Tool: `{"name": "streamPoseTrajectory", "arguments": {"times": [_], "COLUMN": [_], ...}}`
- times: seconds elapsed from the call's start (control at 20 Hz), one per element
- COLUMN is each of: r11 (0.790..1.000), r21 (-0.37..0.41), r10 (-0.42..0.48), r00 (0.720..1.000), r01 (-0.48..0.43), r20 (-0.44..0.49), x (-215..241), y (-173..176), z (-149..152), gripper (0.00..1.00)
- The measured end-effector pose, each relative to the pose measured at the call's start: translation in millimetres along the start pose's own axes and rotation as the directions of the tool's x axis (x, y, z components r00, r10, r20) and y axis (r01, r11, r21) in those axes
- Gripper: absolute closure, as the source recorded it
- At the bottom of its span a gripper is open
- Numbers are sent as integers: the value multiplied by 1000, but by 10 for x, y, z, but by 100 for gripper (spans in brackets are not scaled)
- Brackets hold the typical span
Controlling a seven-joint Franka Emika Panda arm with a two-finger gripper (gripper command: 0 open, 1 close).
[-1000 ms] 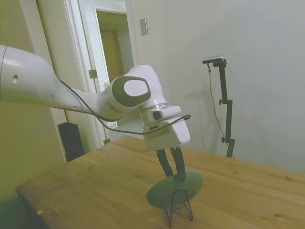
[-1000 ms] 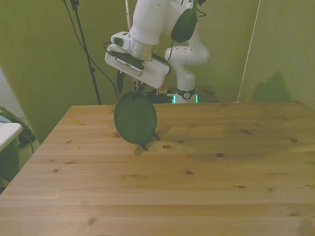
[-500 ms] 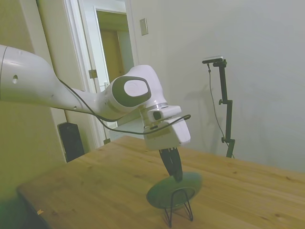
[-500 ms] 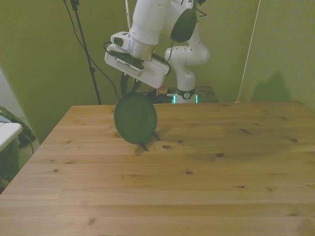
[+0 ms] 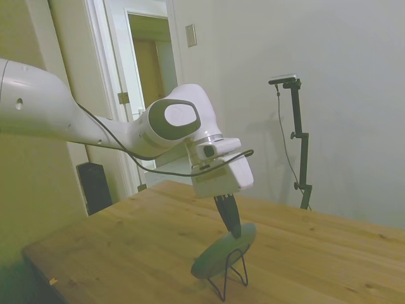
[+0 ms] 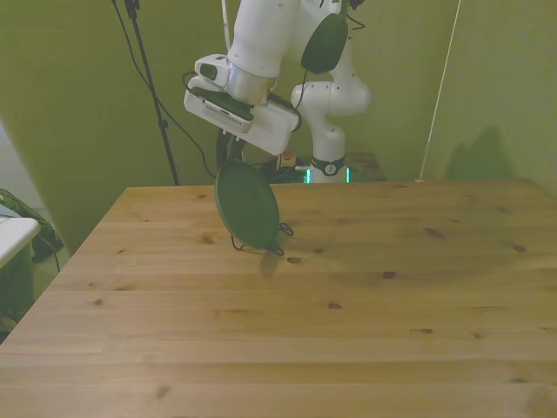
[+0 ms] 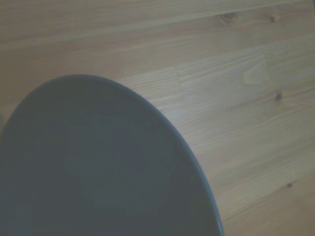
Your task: Unload the plate
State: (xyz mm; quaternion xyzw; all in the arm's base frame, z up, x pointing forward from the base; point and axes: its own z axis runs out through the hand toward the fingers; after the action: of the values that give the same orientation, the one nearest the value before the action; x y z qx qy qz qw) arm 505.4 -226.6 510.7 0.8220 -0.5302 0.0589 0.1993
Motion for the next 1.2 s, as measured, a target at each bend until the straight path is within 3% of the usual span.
{"name": "streamPoseTrajectory", "arguments": {"times": [0.4,0.6,0.85,1.2], "r11": [999,991,957,904], "r21": [45,118,276,404], "r10": [25,62,96,86], "r00": [999,997,995,986], "r01": [-23,-56,-92,-138], "r20": [-41,-48,-2,144], "x": [127,224,201,0], "y": [-5,-75,-569,-1401], "z": [-322,-544,-627,-487], "gripper": [100,100,100,100]}}
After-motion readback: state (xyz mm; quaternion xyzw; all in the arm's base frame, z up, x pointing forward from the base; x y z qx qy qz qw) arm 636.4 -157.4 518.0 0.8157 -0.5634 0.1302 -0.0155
